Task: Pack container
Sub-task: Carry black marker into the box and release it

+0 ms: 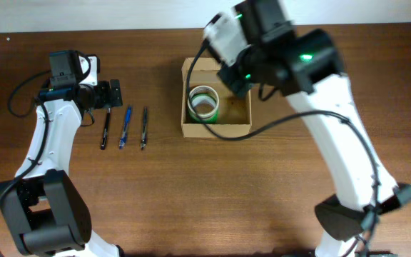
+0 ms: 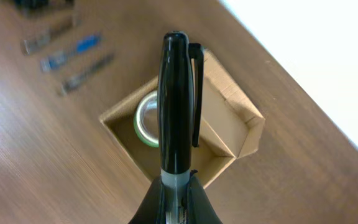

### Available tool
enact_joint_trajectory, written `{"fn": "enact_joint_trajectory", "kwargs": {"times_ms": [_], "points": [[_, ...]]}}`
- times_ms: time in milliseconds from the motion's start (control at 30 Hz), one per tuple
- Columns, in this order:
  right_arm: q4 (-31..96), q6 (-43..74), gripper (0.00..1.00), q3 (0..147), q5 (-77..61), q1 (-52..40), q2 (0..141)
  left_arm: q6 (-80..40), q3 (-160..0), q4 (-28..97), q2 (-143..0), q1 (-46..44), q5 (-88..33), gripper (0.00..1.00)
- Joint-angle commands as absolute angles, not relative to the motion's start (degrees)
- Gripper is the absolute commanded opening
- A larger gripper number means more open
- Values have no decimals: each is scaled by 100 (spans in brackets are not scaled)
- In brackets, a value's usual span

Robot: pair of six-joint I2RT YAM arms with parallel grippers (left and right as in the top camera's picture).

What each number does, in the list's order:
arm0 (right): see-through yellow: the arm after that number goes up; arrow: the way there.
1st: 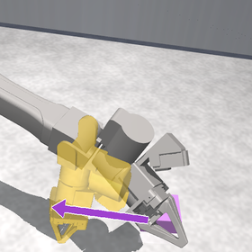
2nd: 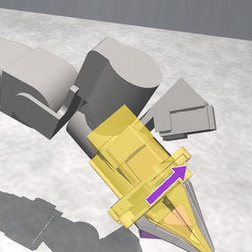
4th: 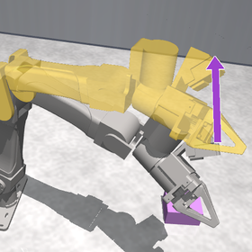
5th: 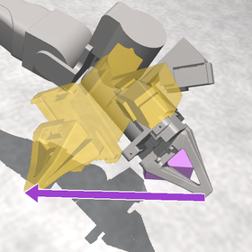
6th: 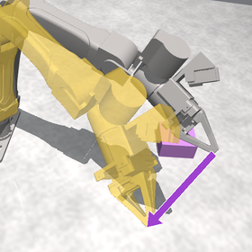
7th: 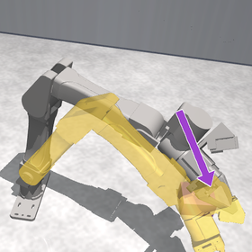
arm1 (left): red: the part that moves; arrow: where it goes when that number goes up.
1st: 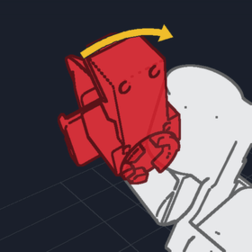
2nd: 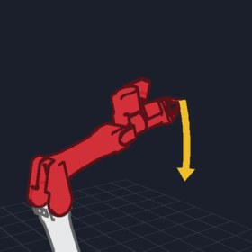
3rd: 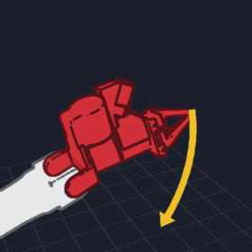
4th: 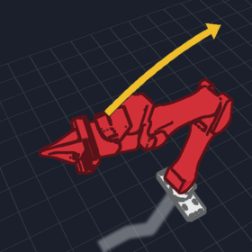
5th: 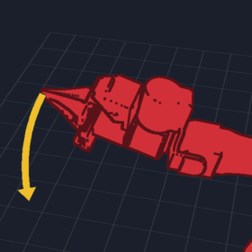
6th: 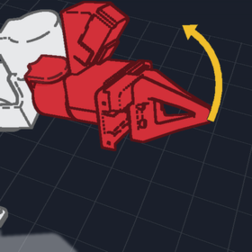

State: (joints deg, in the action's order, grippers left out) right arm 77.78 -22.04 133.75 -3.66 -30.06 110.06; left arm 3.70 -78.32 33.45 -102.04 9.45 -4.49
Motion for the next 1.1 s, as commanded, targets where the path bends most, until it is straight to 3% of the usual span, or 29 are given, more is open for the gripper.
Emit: {"fn": "enact_joint_trajectory", "kwargs": {"times_ms": [0, 233, 600, 967, 1000, 1067], "points": [[7780, -4003, 4, 12925, -117, -3216, 11511, 482, -7922, 3347, -10276, 969, -471, 99], [7540, -4764, 4, 12589, -117, -3240, 12110, 482, -7922, 3347, -10276, 969, -469, 99], [7498, -4799, 4, 12567, -108, -3256, 13185, 482, -7922, 3347, -10276, 969, -469, 99], [7371, -4799, 4, 12204, -106, -3336, 13255, 482, -7922, 3347, -10276, 969, -469, 99], [7371, -4786, 6, 12204, -104, -3336, 13255, 482, -7922, 3347, -10276, 969, -471, 99], [7371, -4598, 43, 12204, -86, -3336, 13249, 482, -7922, 3347, -10276, 969, -469, 99]]}}
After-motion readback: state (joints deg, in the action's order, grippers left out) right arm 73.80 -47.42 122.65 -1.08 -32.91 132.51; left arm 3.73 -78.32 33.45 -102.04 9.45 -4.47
